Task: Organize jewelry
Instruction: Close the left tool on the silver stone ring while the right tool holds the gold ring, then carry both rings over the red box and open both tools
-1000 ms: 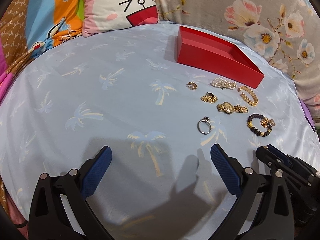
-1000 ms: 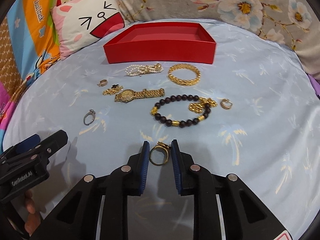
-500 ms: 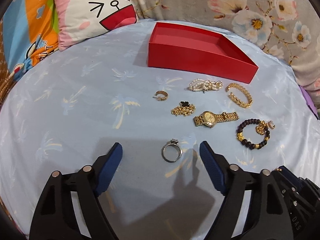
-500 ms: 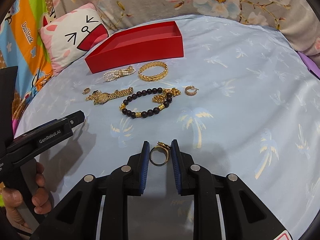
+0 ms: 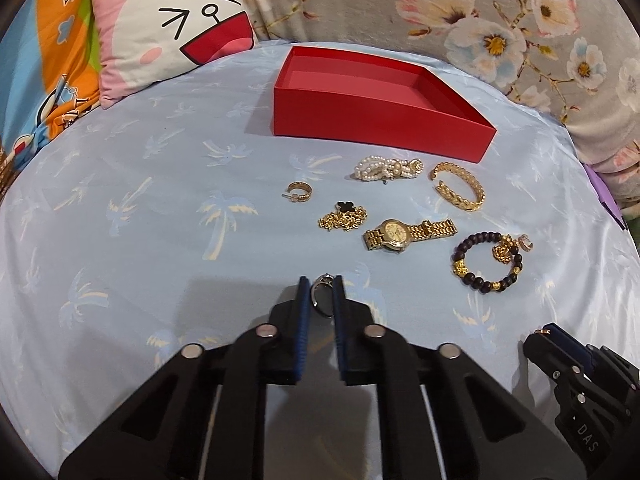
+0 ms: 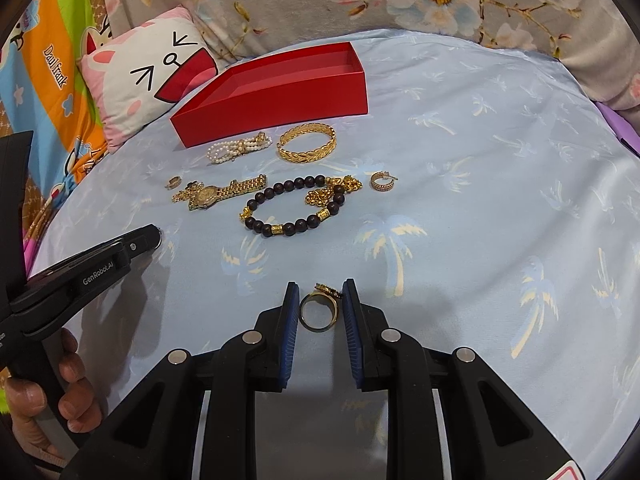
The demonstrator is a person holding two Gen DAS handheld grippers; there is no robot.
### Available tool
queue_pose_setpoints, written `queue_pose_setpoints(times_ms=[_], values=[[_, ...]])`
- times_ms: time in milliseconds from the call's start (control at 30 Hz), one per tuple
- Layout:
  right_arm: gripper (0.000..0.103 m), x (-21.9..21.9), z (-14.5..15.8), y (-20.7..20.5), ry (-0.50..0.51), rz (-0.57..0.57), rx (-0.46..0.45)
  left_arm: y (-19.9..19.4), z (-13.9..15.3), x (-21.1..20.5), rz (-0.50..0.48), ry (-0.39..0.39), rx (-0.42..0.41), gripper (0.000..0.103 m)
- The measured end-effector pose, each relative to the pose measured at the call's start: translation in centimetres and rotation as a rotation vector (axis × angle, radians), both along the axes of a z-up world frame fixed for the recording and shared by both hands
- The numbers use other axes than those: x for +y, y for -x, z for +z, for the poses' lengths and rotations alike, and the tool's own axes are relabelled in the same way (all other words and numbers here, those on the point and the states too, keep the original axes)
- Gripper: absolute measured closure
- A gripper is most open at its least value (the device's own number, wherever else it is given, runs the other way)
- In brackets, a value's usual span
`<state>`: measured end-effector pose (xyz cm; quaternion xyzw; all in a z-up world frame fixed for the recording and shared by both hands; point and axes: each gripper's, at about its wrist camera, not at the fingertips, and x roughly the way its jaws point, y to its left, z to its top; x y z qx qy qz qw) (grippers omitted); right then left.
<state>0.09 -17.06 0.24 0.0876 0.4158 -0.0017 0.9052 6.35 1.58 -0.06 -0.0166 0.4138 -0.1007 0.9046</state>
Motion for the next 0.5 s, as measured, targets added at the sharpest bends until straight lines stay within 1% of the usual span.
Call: queue_pose_setpoints(times_ms=[133, 267, 367, 400, 433, 467, 500], values=[[0.082, -0.03, -0.02, -0.01, -0.001, -0.001, 0.000, 0.30, -0.01, -0.19, -0.010, -0.006, -0.002, 0.098], [0.082, -0.07, -0.03, -0.03, -0.004, 0.000, -0.001, 0.55, 0.02, 0.05, -0.013, 0.008, 0.002, 0.098], [0.082, -0.01, 0.00, 0.03, -0.009, 0.001, -0.002, 0.53, 0.02, 0.37, -0.011, 0.035, 0.013, 0.095], [0.082, 0.04, 0.01, 0.01, -0.010, 0.001, -0.002, 0.49, 0.08, 0.39, -0.012, 0.038, 0.013, 0.085], [0.082, 0.01, 0.01, 0.03, -0.009, 0.001, -0.002, 0.47, 0.16, 0.36, -0.011, 0.034, 0.009, 0.070], [0.082, -0.03, 0.00, 0.03, -0.009, 0.001, -0.002, 0.49, 0.28, 0.26, -0.003, 0.021, -0.001, 0.064], [0.082, -0.01, 0.01, 0.03, -0.009, 0.001, -0.002, 0.51, 0.39, 0.15, -0.001, 0.014, -0.012, 0.061]])
